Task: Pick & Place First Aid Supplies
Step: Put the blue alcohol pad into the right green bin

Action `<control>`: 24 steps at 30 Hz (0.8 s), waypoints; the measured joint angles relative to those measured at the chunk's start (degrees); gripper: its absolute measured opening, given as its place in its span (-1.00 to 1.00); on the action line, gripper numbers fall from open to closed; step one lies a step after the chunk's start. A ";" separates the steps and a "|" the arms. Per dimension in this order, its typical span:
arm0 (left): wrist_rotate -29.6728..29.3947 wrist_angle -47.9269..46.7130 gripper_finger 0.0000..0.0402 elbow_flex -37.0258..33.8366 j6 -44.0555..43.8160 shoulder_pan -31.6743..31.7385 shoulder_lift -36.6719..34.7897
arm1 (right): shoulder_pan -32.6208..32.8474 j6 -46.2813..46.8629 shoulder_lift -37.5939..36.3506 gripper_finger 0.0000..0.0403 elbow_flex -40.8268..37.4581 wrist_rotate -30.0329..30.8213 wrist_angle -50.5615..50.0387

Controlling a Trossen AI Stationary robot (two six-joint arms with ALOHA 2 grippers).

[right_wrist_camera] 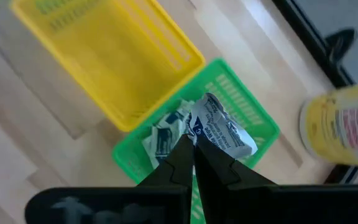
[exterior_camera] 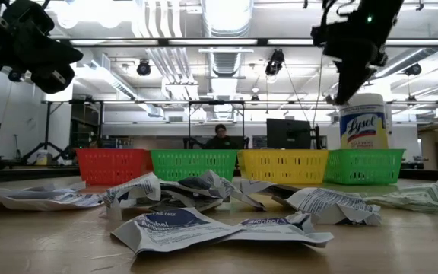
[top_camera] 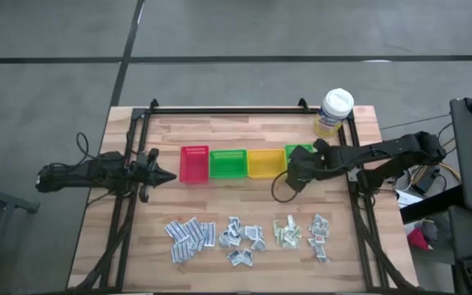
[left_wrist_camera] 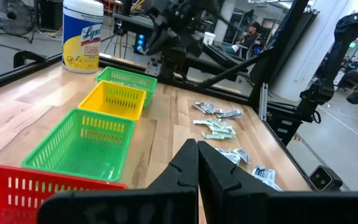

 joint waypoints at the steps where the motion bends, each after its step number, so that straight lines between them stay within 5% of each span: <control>1: 0.00 0.01 -1.00 0.00 0.00 0.00 -0.01 | -0.64 0.50 0.03 -0.96 -0.53 -0.64 0.04; 24: -0.02 0.01 -1.00 0.00 0.00 0.01 -0.01 | -15.98 -2.29 0.03 -0.96 -3.71 -21.28 1.07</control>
